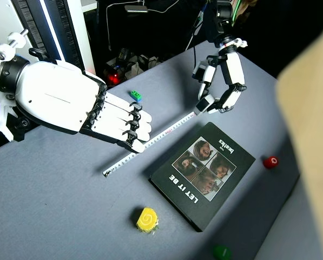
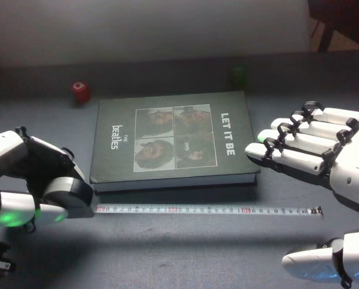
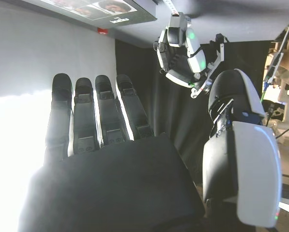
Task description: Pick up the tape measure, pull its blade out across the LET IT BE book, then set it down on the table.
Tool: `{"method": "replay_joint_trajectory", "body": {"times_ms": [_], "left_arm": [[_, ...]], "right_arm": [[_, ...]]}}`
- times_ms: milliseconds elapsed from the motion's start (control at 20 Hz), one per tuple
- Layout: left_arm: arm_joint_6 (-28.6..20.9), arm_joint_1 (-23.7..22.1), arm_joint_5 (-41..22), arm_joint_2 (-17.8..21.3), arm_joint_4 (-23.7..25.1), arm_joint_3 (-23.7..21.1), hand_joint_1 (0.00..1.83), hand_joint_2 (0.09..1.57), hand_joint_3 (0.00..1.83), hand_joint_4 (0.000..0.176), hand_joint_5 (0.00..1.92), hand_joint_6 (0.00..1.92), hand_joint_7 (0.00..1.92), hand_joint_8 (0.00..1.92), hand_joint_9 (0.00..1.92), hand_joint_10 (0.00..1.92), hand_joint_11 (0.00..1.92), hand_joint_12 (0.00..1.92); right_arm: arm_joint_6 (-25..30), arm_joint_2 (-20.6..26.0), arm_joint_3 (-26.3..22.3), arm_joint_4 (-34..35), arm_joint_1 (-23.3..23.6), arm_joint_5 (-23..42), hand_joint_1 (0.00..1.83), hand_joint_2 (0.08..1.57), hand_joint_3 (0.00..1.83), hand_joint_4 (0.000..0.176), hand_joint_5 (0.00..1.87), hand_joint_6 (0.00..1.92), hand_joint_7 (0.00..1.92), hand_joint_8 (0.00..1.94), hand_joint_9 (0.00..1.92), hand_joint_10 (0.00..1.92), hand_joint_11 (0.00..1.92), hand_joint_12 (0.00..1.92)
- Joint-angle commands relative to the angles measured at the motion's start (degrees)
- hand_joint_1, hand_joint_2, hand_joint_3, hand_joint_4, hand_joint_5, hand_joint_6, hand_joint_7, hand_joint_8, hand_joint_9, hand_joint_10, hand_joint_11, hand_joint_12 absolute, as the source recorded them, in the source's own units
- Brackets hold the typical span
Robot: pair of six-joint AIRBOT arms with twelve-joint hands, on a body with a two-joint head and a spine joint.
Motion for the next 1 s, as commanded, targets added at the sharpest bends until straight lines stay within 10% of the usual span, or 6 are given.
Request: {"method": "replay_joint_trajectory", "body": {"times_ms": [0,400,500,600,650,950], "left_arm": [[-0.56,-0.74,-6.67,-0.04,-0.61,0.4,1.39,1.08,0.0,0.0,1.1,0.62,1.12,0.8,0.87,1.26,0.8,1.14],[0.17,-1.07,-6.67,-0.67,-0.72,1.04,1.37,1.12,0.0,0.0,0.91,0.93,1.05,0.88,0.85,1.31,0.79,1.14],[0.34,-1.05,-6.67,-0.77,-0.82,1.02,1.22,1.13,0.0,0.0,0.88,1.11,1.04,0.92,0.91,0.42,0.76,0.97],[0.46,-0.93,-6.67,-0.79,-0.82,1.0,1.14,1.14,0.0,0.0,0.92,1.06,0.99,0.13,0.94,0.13,0.69,0.81],[0.59,-0.88,-6.67,-0.81,-0.82,1.0,1.07,1.11,0.0,0.0,0.83,0.15,0.9,0.01,0.86,0.02,0.58,0.71],[0.64,-0.9,-6.67,-0.87,-0.58,0.81,0.87,1.09,0.0,0.0,0.74,0.0,0.76,0.0,0.73,0.0,0.47,0.61]], "right_arm": [[0.02,0.17,-0.17,-0.9,0.48,4.7,0.01,1.06,0.0,0.0,0.0,0.0,0.0,0.0,0.0,0.0,0.0,0.36],[0.01,0.13,-0.17,-0.92,0.36,4.82,0.01,1.06,0.0,0.0,0.0,0.0,0.0,0.0,0.0,0.0,0.0,0.33],[0.01,0.12,-0.17,-0.93,0.36,4.84,0.01,1.06,0.0,0.0,0.0,0.0,0.0,0.0,0.0,0.0,0.0,0.33],[0.0,0.09,-0.17,-0.96,0.34,4.87,0.01,1.06,0.0,0.0,0.0,0.0,0.0,0.0,0.0,0.0,0.0,0.33],[0.0,0.09,-0.17,-0.97,0.33,4.93,0.01,1.06,0.0,0.0,0.0,0.0,0.0,0.0,0.0,0.0,0.0,0.33],[0.0,0.1,-0.17,-0.97,0.34,4.89,0.01,1.06,0.0,0.0,0.0,0.0,0.0,0.0,0.0,0.0,0.0,0.33]]}}
